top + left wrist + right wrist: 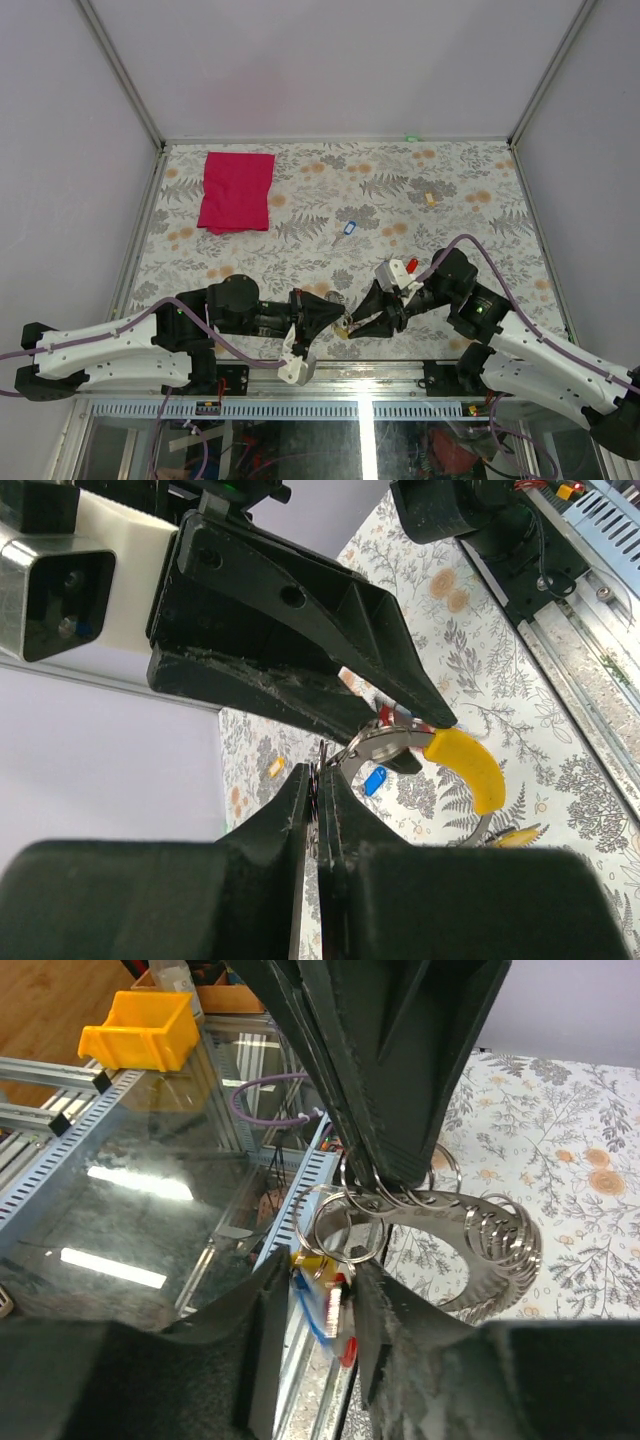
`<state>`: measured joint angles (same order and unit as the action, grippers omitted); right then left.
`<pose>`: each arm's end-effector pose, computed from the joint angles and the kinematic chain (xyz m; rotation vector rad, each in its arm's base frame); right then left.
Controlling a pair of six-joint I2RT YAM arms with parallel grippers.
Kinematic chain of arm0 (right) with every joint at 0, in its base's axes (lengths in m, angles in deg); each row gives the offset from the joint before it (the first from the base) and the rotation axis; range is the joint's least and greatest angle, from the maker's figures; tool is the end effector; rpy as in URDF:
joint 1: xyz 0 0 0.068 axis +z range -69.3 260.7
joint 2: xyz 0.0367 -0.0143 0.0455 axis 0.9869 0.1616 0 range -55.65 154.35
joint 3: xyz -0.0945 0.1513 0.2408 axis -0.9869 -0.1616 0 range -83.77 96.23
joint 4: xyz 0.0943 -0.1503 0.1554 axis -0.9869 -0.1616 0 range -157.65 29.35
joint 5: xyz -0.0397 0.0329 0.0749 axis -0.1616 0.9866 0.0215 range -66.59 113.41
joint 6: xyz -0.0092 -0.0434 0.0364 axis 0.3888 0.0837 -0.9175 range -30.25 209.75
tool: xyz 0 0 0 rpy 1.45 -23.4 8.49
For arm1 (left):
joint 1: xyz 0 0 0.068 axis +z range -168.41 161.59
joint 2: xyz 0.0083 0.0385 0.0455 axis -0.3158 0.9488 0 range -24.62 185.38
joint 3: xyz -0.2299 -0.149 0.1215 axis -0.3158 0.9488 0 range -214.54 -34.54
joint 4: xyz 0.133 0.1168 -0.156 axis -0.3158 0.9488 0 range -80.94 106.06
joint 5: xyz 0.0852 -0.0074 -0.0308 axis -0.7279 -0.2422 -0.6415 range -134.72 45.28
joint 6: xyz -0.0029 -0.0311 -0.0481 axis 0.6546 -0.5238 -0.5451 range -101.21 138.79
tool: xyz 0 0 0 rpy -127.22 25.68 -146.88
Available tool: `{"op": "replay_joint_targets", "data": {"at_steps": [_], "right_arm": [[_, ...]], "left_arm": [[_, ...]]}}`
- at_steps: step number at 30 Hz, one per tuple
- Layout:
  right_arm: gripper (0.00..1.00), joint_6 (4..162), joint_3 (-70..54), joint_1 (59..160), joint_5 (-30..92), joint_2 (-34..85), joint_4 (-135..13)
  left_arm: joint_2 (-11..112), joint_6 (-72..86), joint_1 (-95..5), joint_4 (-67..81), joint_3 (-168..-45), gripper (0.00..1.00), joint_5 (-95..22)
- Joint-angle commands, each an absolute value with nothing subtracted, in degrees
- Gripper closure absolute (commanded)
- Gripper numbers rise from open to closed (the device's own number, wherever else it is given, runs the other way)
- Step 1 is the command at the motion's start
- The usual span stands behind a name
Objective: Put the keys on the keyring
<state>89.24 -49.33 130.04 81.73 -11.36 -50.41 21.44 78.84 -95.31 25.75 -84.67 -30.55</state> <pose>0.0592 0.1220 0.3396 -1.4285 1.0475 1.4370 0.0223 -0.1395 0.3741 1.7363 0.4926 -0.4317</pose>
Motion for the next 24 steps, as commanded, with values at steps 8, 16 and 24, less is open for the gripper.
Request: {"op": "replay_joint_targets", "data": {"at_steps": [8,16,24], "right_arm": [[0.78,93.69,-45.66,131.3,75.62,-16.51,-51.83],[0.72,96.74,-44.58,131.3,73.21,-19.1,-58.22],[0.54,99.8,-44.37,131.32,69.12,-22.99,-63.35]], "left_arm": [[20.6,79.87,-95.77,23.21,-87.38,1.0,-30.81],[21.0,79.6,-95.74,23.21,-87.74,1.0,-31.54],[21.48,76.41,-95.78,22.19,-87.96,1.0,-33.33]]}}
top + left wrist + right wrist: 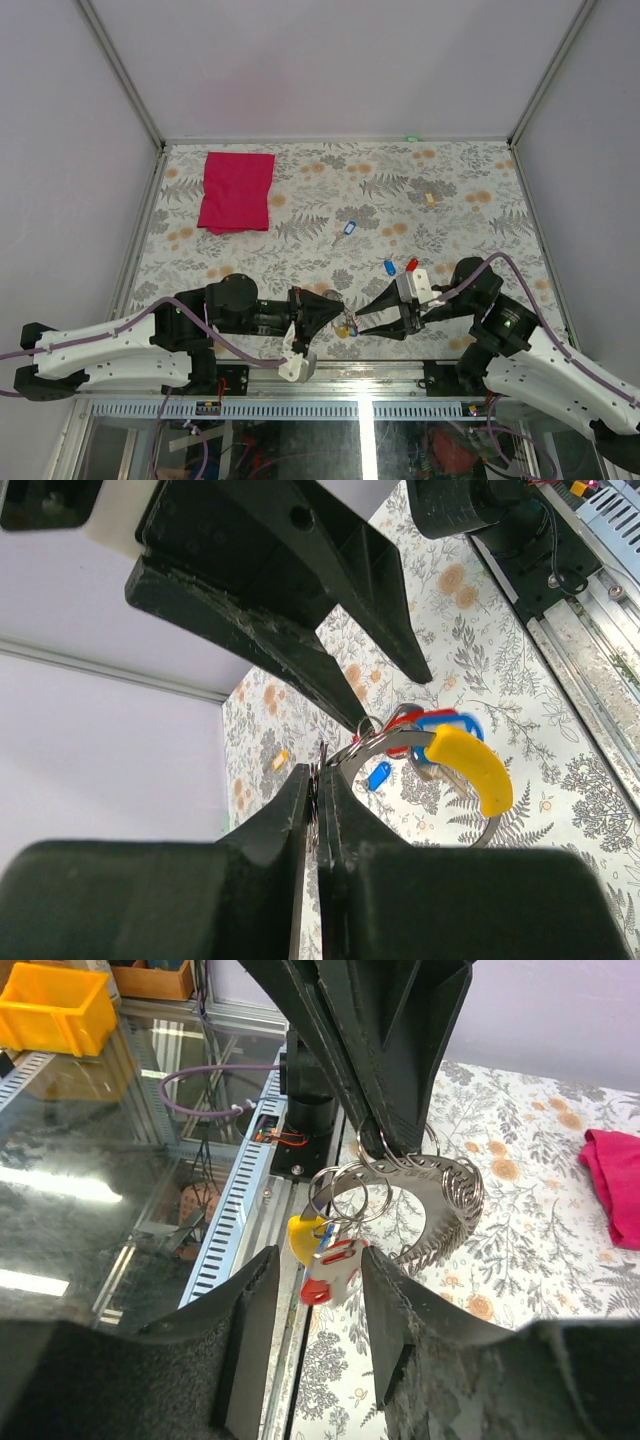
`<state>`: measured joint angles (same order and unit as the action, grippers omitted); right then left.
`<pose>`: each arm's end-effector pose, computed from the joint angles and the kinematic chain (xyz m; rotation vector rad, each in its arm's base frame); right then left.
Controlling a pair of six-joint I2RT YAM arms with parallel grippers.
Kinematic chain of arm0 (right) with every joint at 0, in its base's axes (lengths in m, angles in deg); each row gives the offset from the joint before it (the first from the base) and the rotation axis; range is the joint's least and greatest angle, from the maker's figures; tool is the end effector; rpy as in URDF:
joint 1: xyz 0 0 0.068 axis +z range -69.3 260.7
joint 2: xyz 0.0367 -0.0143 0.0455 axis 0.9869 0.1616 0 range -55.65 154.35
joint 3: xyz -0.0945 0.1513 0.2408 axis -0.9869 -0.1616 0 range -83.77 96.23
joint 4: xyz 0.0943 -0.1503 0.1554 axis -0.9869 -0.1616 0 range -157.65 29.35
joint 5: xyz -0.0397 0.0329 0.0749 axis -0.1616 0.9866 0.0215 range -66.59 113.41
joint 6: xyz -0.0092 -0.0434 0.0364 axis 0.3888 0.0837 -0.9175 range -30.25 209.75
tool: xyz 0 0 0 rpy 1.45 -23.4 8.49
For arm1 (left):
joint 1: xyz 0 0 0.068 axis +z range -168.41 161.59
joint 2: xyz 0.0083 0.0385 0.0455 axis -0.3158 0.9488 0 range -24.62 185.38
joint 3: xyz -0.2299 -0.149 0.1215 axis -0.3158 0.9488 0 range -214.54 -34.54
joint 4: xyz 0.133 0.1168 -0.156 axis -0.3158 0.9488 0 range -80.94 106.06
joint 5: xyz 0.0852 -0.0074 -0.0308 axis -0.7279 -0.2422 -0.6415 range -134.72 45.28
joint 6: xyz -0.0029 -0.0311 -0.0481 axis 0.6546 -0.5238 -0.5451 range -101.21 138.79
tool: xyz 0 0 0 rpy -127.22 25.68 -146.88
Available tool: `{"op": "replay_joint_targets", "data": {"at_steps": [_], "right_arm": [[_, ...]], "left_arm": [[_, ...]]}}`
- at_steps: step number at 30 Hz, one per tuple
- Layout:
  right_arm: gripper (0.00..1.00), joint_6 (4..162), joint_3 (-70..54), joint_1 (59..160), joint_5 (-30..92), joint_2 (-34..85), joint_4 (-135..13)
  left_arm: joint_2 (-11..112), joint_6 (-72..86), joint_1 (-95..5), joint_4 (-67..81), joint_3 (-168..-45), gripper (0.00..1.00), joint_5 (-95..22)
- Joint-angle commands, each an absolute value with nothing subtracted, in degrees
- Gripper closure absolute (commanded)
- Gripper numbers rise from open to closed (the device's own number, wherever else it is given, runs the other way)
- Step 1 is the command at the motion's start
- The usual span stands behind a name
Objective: Put the keys on the keyring
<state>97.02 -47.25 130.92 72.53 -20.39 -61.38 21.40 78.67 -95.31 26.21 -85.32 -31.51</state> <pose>0.0395 0.0954 0.3475 -1.3741 1.0163 1.2337 0.0227 -0.1386 0.3769 1.7282 0.5050 -0.4188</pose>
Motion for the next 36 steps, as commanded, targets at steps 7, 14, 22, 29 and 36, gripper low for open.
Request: {"op": "replay_joint_targets", "data": {"at_steps": [7,14,22,29,36], "right_arm": [[0.49,103.08,-44.4,131.28,60.59,-27.31,-61.85],[0.56,105.44,-45.5,131.33,58.18,-29.61,-57.08],[0.67,107.09,-42.11,131.3,63.09,-24.75,-58.64],[0.68,106.5,-41.58,131.3,63.44,-23.48,-55.9],[0.69,104.99,-41.05,131.32,65.57,-22.07,-54.34]], "left_arm": [[23.01,65.53,-95.74,19.06,-88.17,1.0,-35.06],[23.51,52.97,-95.7,14.09,-87.02,1.0,-38.24],[22.86,49.16,-95.75,10.62,-85.02,1.0,-38.48],[22.93,48.72,-95.74,10.82,-84.8,1.0,-38.97],[23.56,48.51,-95.75,11.25,-85.14,1.0,-39.18]]}}
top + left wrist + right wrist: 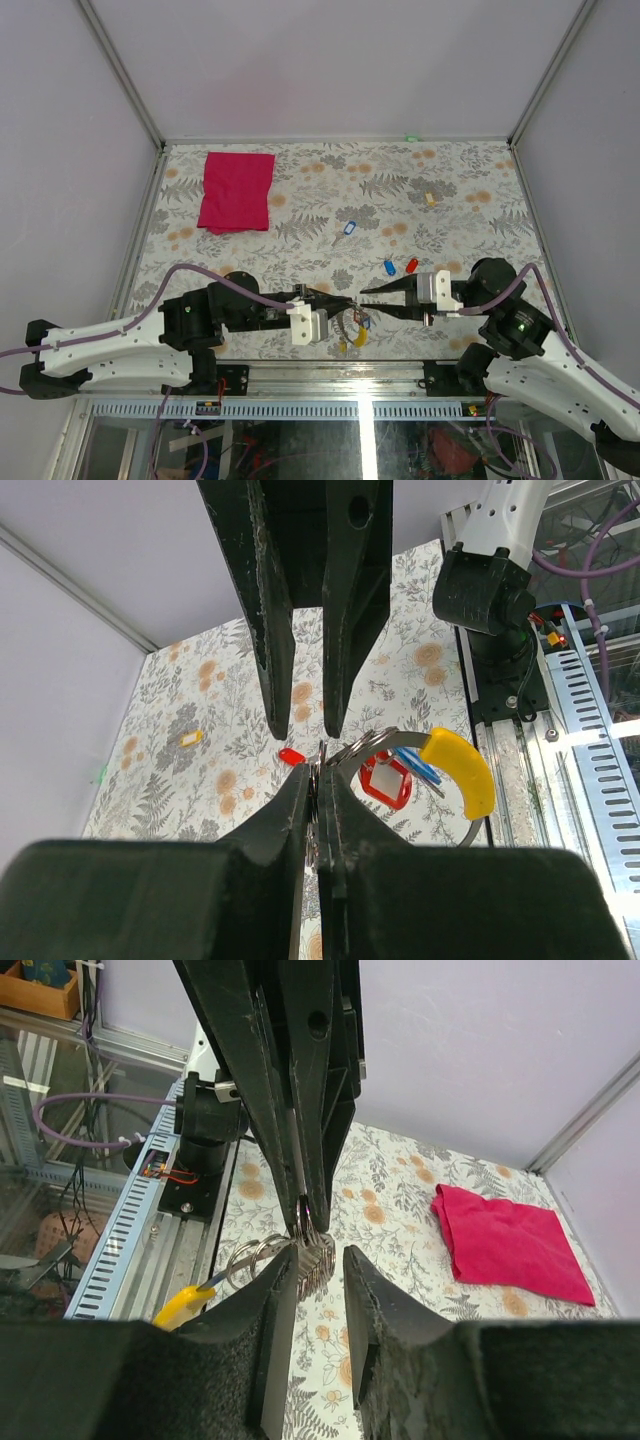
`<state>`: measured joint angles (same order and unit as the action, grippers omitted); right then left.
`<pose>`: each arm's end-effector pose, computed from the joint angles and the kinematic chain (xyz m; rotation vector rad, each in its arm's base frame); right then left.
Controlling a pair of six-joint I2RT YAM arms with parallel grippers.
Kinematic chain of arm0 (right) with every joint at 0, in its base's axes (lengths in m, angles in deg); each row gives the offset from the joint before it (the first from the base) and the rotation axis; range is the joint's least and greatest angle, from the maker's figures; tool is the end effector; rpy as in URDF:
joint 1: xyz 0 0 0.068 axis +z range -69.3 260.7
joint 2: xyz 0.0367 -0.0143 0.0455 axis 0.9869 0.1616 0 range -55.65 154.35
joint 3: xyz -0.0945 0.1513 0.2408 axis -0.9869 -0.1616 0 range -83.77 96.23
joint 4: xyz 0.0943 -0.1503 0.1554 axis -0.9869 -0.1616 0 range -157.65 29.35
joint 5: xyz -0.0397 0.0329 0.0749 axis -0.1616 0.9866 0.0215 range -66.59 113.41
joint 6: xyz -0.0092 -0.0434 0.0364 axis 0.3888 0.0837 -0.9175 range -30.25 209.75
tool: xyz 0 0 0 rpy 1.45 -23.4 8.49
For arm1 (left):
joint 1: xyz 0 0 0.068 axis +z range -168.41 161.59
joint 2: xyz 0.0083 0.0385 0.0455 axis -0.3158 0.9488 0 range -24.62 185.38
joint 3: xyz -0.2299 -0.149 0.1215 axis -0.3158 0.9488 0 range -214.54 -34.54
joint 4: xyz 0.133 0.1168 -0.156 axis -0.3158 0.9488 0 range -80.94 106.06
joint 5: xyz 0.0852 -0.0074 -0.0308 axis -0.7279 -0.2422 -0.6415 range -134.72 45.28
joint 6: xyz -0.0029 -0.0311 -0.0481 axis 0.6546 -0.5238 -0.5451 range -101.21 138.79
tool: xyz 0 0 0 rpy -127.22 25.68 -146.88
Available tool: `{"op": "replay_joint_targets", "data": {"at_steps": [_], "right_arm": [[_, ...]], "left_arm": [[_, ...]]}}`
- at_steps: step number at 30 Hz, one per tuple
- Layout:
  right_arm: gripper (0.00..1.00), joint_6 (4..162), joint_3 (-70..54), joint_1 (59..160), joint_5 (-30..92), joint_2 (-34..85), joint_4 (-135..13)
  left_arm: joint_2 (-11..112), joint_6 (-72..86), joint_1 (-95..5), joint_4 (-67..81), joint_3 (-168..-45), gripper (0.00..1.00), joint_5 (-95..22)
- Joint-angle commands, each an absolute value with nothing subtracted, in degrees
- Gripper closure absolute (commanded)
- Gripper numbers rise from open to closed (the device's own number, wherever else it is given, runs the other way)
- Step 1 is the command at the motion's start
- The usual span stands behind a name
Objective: Put the keys on the keyring
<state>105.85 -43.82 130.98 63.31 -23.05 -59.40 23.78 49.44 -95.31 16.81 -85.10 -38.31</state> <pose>0.0351 0.0831 0.3736 -1.2716 0.8552 0.9724 0.0308 -0.1523 0.3887 1.4342 0.9427 -0.6989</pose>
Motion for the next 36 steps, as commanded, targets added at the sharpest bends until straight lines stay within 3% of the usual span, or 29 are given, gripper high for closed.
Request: {"op": "replay_joint_targets", "data": {"at_steps": [1,27,32,36], "right_arm": [[0.7,104.73,-41.05,131.33,65.92,-21.94,-54.13],[0.8,105.26,-42.29,131.31,67.8,-18.99,-55.18],[1.0,105.37,-41.4,131.33,67.58,-18.13,-56.01],[1.0,104.93,-40.43,131.25,67.03,-18.39,-57.05]], "left_arm": [[23.62,48.54,-95.77,11.26,-85.25,1.0,-39.23],[24.35,46.49,-95.73,11.05,-86.88,1.0,-40.48],[23.78,45.96,-95.74,10.67,-86.58,1.0,-40.58],[22.56,45.67,-95.77,10.0,-85.62,0.93,-39.91]]}}
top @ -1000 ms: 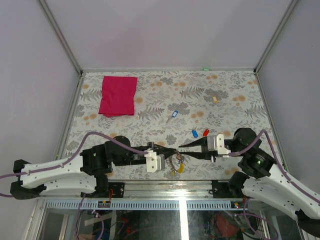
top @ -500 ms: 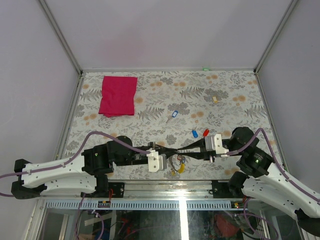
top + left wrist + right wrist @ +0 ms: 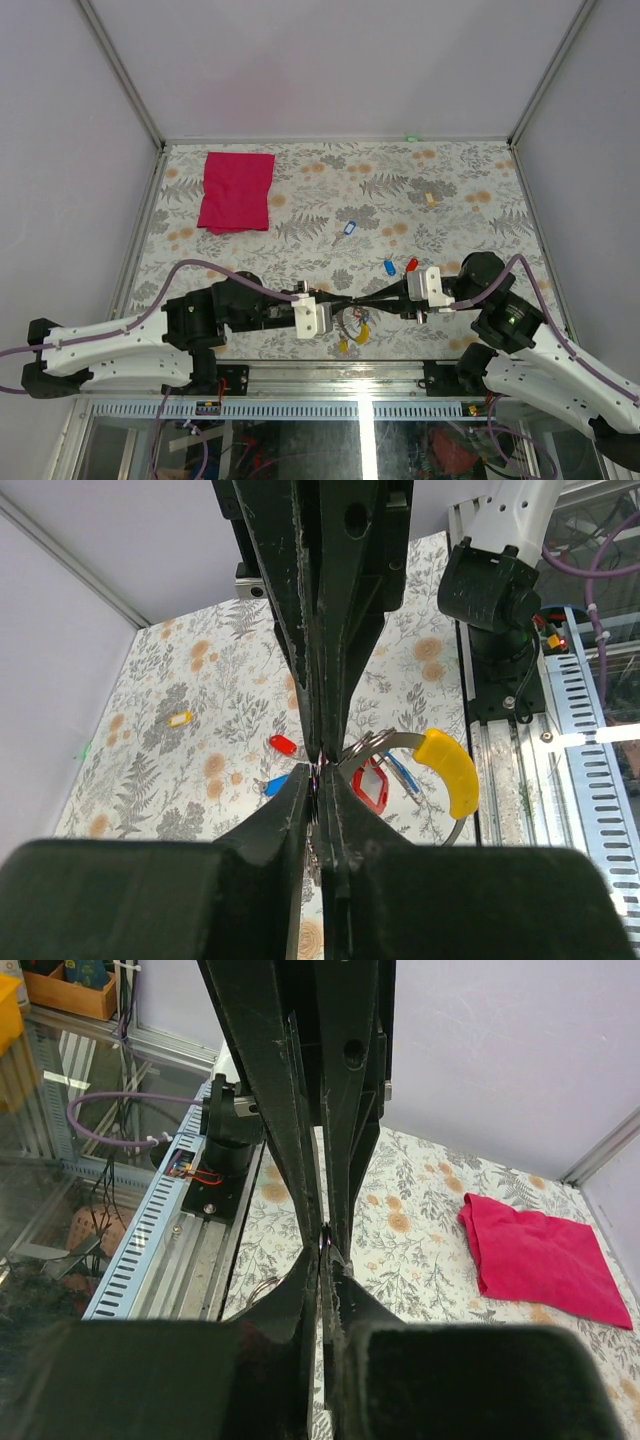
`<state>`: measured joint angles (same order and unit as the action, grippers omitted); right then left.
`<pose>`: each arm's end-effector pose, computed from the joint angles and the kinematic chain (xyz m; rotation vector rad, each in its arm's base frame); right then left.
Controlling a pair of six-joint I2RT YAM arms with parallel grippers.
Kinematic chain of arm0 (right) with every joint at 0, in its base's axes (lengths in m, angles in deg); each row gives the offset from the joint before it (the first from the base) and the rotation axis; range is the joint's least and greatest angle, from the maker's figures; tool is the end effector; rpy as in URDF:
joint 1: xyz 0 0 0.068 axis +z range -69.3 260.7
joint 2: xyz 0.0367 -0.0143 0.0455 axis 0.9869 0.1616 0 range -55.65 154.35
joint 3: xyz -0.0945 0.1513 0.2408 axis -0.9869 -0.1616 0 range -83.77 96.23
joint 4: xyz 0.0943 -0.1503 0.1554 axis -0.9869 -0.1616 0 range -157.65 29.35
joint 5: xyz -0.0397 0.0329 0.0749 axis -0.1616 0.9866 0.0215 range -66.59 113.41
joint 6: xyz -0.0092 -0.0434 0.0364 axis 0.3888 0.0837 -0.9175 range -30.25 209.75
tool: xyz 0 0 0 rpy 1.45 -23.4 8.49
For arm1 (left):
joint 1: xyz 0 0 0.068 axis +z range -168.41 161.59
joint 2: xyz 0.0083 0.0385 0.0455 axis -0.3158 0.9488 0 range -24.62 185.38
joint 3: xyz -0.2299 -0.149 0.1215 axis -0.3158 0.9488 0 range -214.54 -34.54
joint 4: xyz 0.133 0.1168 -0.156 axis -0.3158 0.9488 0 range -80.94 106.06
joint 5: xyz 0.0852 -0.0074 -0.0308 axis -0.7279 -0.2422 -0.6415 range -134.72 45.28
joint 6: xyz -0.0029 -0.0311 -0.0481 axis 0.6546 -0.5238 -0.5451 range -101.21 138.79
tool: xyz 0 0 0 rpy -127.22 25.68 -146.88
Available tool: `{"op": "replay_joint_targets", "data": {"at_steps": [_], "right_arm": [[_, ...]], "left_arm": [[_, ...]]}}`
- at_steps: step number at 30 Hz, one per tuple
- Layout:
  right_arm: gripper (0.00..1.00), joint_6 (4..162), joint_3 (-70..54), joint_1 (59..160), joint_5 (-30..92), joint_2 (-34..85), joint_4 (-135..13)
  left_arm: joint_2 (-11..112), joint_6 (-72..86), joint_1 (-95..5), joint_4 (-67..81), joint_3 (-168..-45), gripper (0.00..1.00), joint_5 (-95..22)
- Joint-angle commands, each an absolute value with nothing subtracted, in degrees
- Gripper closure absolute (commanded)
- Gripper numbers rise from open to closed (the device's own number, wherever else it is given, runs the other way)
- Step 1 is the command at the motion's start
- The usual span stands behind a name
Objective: Put the keys on the keyring
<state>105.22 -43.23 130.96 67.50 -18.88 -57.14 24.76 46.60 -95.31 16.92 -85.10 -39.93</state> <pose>0.0434 0.0964 0.3752 -1.3247 0.8416 1.0353 0.0330 -0.1566 0.3861 1.4146 1.0095 -0.7081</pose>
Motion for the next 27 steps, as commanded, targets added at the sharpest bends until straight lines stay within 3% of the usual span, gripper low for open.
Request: {"op": "replay_joint_targets", "data": {"at_steps": [1,11,27], "right_arm": [[1.0,104.71,-40.26,131.32,66.92,-18.57,-57.15],[1.0,103.57,-39.65,131.31,65.54,-20.57,-57.44],[1.0,95.18,-42.05,131.3,57.41,-25.11,-53.0]], "left_arm": [[22.23,45.59,-95.74,9.87,-85.35,0.91,-39.7],[18.31,43.69,-95.69,9.63,-83.04,0.75,-40.74],[17.17,37.85,-95.75,5.06,-79.82,0.71,-40.56]]}}
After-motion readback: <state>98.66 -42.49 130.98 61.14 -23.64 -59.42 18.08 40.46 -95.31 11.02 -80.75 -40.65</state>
